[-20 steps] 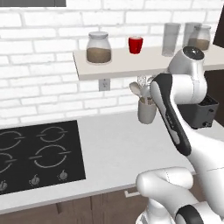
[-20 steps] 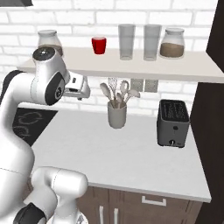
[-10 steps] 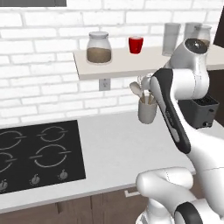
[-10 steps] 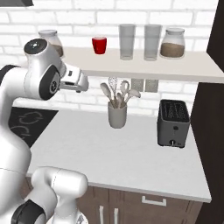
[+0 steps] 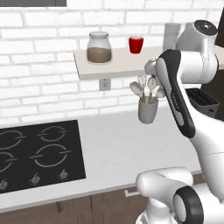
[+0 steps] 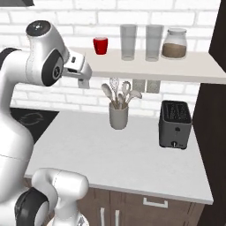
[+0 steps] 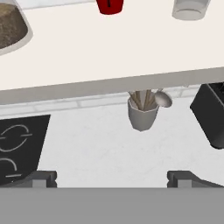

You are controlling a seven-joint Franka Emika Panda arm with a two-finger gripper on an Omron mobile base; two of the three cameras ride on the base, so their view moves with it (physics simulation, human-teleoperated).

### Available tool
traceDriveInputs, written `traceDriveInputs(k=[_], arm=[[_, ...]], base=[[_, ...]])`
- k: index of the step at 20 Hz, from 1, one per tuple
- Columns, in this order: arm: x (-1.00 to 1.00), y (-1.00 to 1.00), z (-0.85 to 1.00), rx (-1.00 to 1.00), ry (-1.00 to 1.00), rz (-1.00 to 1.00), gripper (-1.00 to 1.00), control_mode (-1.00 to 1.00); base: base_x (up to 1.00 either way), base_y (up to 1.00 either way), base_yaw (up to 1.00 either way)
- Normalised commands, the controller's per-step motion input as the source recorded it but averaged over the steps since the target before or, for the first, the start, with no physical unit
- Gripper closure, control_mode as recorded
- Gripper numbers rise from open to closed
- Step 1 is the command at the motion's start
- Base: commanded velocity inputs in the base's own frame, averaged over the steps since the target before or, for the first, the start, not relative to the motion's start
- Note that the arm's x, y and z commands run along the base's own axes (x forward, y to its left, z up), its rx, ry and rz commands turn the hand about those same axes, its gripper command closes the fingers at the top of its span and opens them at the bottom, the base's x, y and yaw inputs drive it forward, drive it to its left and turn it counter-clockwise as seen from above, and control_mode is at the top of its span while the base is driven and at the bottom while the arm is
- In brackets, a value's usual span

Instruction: Gather all objects into one cabinet and sort the glasses and bowls to opposite sides.

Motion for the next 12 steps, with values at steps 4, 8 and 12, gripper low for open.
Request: traceDriveInputs(k=[4, 8, 12], arm=[[0.26, -0.02, 0.16, 0.0, -0.13, -0.01, -1.0, -1.0], [0.31, 0.0, 0.1, 0.0, -0.14, -0.01, -1.0, -1.0], [0.29, 0.0, 0.13, 0.0, -0.14, 0.0, -1.0, -1.0]], base=[[0.0, 0.0, 0.0], [0.0, 0.0, 0.0], [0.0, 0.0, 0.0]])
